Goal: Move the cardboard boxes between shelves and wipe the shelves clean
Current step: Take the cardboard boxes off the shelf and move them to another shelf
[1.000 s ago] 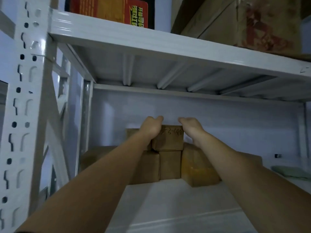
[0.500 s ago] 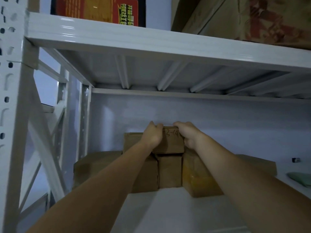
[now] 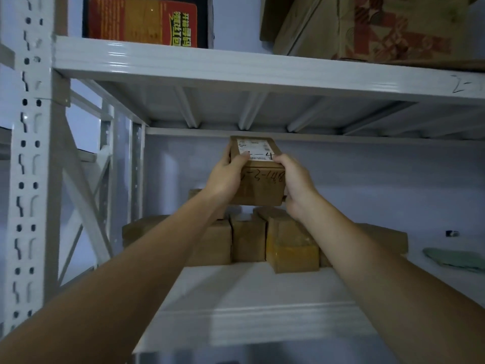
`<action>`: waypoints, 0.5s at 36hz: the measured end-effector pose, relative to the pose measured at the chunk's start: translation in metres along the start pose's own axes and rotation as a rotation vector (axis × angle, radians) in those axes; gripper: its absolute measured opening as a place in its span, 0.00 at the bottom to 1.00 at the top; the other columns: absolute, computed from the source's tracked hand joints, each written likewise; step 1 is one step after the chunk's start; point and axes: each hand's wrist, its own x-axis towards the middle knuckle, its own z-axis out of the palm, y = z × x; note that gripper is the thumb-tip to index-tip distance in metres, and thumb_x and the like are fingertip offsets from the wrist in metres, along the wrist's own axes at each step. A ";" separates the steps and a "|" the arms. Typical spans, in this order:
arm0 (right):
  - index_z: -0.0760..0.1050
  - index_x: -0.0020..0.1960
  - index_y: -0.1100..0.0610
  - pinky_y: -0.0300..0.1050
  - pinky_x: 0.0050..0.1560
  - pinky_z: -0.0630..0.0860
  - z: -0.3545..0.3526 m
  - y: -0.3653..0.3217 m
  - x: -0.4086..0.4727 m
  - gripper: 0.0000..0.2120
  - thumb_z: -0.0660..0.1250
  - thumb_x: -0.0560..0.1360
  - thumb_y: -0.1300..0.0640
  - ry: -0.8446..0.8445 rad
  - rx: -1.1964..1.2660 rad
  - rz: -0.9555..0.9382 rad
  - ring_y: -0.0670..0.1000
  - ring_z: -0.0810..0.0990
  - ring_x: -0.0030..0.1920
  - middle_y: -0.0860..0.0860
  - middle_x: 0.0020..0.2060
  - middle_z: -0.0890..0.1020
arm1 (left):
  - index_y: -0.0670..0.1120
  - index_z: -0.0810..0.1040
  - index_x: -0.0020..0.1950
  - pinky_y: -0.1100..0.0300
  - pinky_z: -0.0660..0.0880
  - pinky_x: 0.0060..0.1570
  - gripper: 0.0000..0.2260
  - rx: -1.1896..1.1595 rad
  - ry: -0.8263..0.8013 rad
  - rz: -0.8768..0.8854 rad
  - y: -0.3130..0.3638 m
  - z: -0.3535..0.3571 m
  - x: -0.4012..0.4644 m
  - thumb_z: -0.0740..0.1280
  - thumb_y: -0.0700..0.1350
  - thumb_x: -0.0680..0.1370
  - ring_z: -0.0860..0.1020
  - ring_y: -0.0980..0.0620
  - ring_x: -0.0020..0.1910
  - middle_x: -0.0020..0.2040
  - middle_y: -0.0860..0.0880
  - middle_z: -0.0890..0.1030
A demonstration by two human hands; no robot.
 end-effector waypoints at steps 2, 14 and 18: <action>0.80 0.59 0.51 0.48 0.38 0.82 0.002 0.001 -0.017 0.11 0.64 0.80 0.51 -0.033 0.066 0.023 0.53 0.84 0.44 0.55 0.48 0.86 | 0.57 0.74 0.70 0.47 0.83 0.48 0.19 -0.043 -0.004 -0.050 0.002 -0.005 -0.016 0.66 0.56 0.80 0.85 0.50 0.51 0.57 0.49 0.85; 0.78 0.68 0.46 0.60 0.58 0.81 0.021 0.047 -0.118 0.18 0.63 0.80 0.45 -0.367 0.174 0.170 0.58 0.84 0.58 0.55 0.58 0.85 | 0.57 0.73 0.71 0.54 0.81 0.49 0.19 -0.015 0.063 -0.070 0.008 -0.045 -0.141 0.64 0.43 0.82 0.84 0.50 0.56 0.59 0.51 0.85; 0.77 0.69 0.47 0.58 0.59 0.81 0.035 0.055 -0.161 0.18 0.62 0.81 0.47 -0.376 0.169 0.184 0.56 0.84 0.58 0.53 0.58 0.85 | 0.58 0.73 0.70 0.54 0.80 0.53 0.19 0.016 0.093 -0.075 0.018 -0.063 -0.185 0.63 0.41 0.82 0.84 0.51 0.56 0.59 0.52 0.85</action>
